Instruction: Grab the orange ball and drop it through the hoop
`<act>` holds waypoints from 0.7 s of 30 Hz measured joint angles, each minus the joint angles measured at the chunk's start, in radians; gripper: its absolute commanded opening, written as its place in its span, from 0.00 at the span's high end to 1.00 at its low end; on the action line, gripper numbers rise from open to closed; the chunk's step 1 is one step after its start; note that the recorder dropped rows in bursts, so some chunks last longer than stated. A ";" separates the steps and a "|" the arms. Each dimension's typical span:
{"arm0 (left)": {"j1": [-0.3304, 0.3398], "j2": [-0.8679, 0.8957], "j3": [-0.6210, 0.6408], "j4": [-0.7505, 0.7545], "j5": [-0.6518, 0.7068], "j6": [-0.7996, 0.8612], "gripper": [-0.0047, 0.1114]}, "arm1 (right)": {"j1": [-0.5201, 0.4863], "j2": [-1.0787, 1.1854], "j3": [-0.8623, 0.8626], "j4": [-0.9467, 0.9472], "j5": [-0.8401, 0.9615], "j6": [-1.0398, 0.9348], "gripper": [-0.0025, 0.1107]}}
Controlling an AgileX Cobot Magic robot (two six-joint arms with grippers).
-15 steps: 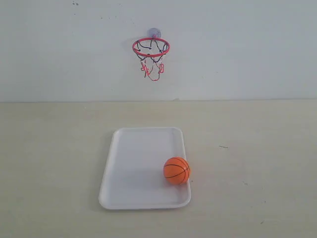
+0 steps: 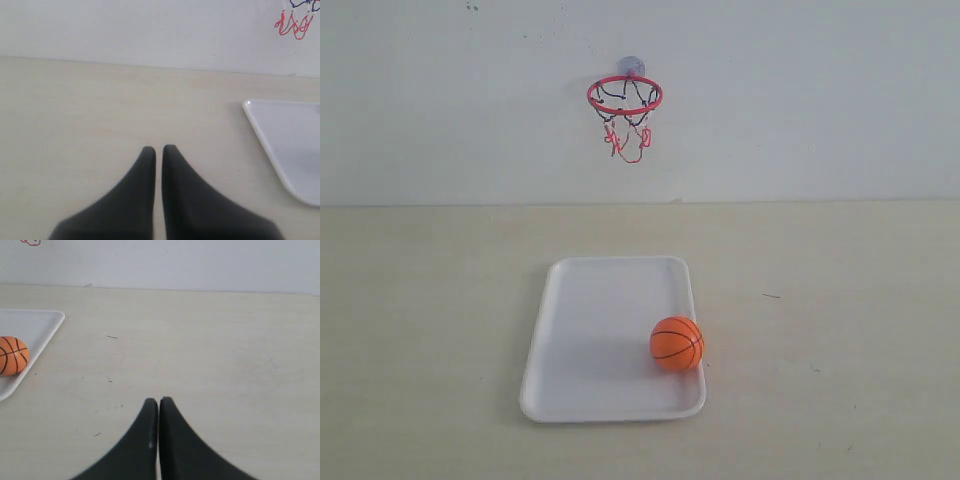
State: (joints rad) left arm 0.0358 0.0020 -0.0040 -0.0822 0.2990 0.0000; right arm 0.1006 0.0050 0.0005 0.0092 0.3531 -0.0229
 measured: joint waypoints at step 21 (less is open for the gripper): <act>0.000 0.000 0.000 0.000 0.000 0.000 0.92 | 0.000 0.000 0.000 -0.021 -0.180 -0.201 0.98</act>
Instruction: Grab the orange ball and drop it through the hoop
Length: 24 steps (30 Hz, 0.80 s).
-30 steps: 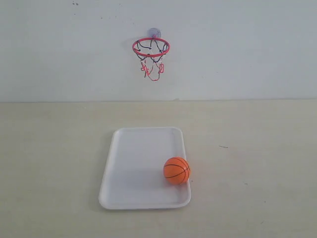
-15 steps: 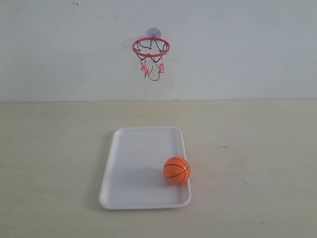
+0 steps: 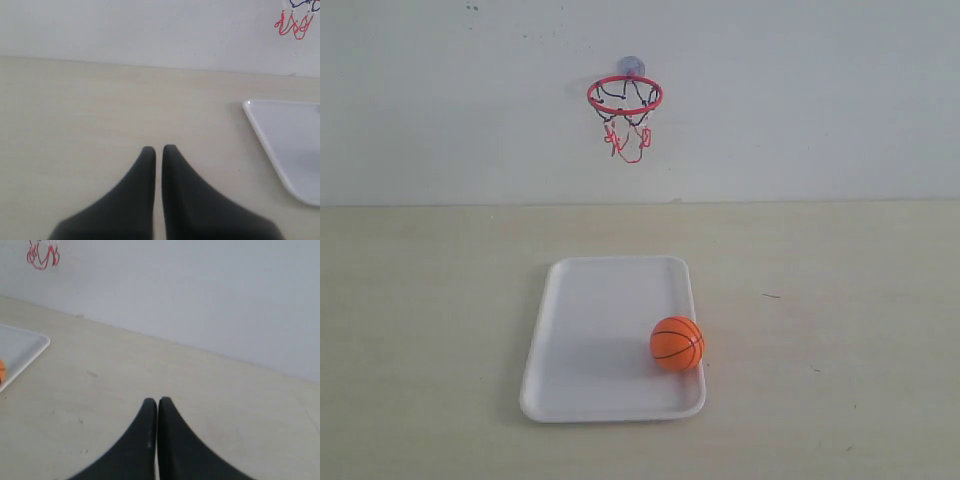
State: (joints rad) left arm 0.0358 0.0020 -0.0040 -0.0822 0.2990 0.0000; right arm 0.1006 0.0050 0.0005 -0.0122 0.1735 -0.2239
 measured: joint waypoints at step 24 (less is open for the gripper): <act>0.000 0.000 0.000 0.000 0.000 0.000 0.92 | 0.000 0.000 0.000 0.200 -0.335 0.387 0.98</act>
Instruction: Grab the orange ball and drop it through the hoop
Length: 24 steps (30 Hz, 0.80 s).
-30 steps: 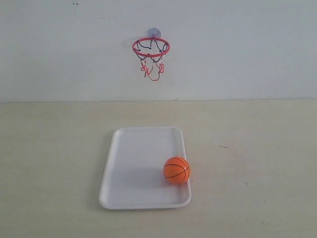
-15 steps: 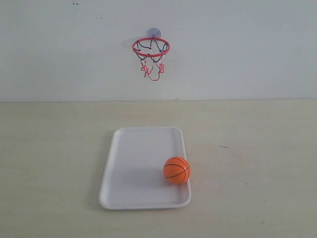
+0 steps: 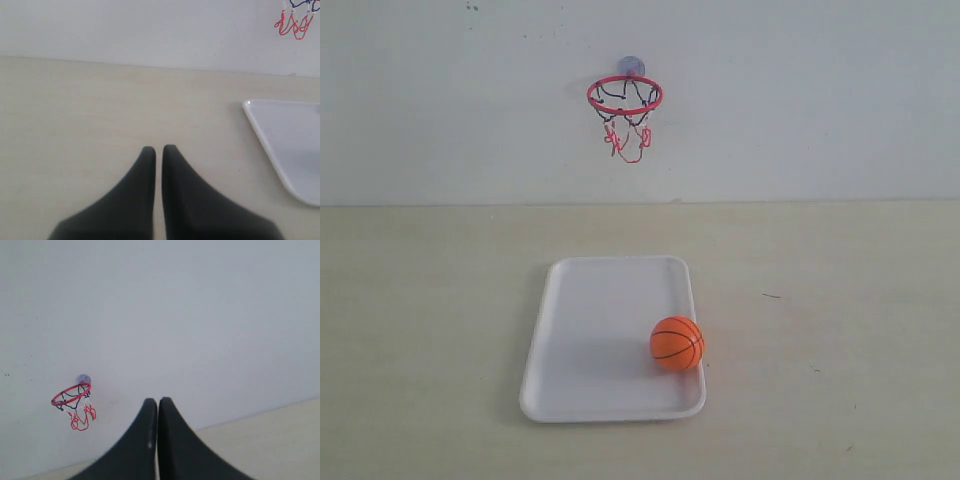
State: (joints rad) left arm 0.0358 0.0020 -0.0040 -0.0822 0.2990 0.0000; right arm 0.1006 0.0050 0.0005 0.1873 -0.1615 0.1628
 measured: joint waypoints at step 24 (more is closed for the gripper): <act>0.000 0.000 0.000 0.000 0.000 0.000 0.92 | 0.000 0.763 -0.485 -0.026 0.616 -0.237 0.98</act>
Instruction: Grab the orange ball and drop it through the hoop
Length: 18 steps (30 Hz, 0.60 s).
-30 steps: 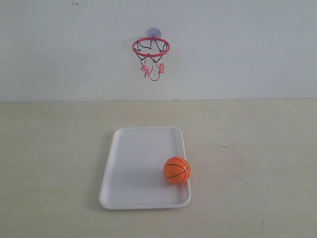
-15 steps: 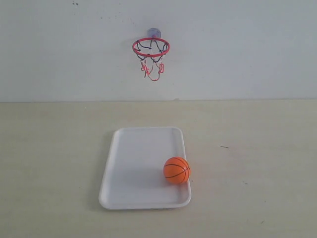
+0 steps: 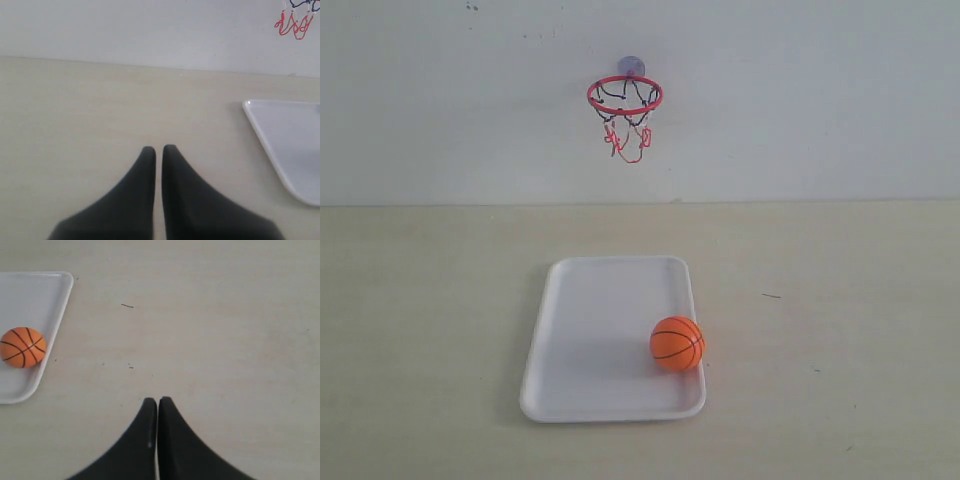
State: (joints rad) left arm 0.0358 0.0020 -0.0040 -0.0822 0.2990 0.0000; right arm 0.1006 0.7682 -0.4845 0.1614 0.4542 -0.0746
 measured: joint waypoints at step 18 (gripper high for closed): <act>0.000 0.000 0.000 0.000 0.000 0.000 0.92 | 0.000 0.151 -0.002 0.285 -0.365 0.039 0.98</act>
State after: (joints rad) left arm 0.0358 0.0020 -0.0040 -0.0822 0.2990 0.0000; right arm 0.1006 0.9192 -0.4865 0.4459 0.0892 -0.0354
